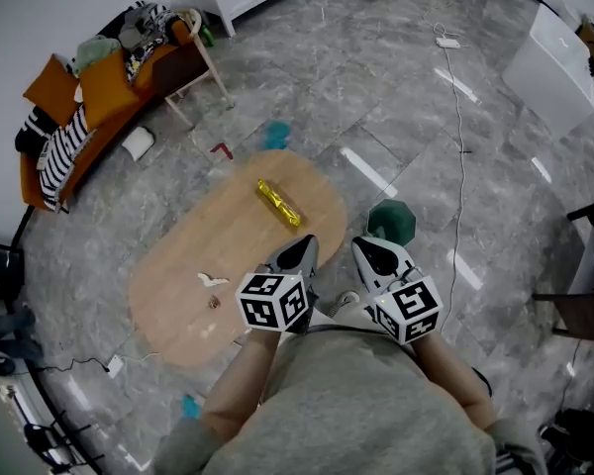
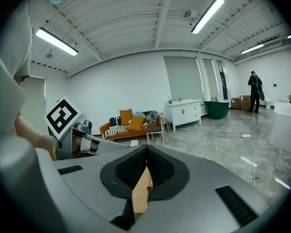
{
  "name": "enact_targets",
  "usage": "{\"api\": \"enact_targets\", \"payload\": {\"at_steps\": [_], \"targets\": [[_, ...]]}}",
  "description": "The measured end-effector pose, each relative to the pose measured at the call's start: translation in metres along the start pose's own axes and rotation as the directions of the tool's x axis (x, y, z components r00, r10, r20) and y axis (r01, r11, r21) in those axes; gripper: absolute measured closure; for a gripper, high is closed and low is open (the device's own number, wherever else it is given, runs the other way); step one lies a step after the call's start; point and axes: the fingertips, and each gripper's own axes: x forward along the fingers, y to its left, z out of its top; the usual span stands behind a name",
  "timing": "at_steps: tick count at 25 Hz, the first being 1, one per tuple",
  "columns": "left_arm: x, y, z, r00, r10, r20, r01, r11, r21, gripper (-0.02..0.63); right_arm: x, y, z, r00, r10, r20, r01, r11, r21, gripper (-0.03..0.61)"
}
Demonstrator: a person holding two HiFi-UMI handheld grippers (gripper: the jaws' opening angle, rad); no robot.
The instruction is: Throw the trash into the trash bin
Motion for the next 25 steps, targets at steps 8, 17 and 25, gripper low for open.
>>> {"api": "enact_targets", "payload": {"at_steps": [8, 17, 25], "targets": [[-0.038, 0.035, 0.004, 0.998, 0.054, 0.011, -0.054, 0.998, -0.01, 0.604, 0.031, 0.045, 0.017, 0.998, 0.068, -0.002, -0.068, 0.997, -0.029, 0.569], [-0.08, 0.081, 0.003, 0.99, 0.135, 0.037, -0.132, 0.989, -0.062, 0.604, 0.067, 0.097, 0.021, 0.986, 0.163, -0.039, -0.164, 0.985, -0.051, 0.569], [-0.123, 0.122, 0.004, 0.975, 0.214, 0.068, -0.205, 0.972, -0.112, 0.604, 0.098, 0.146, 0.023, 0.965, 0.253, -0.075, -0.259, 0.962, -0.083, 0.569]]}}
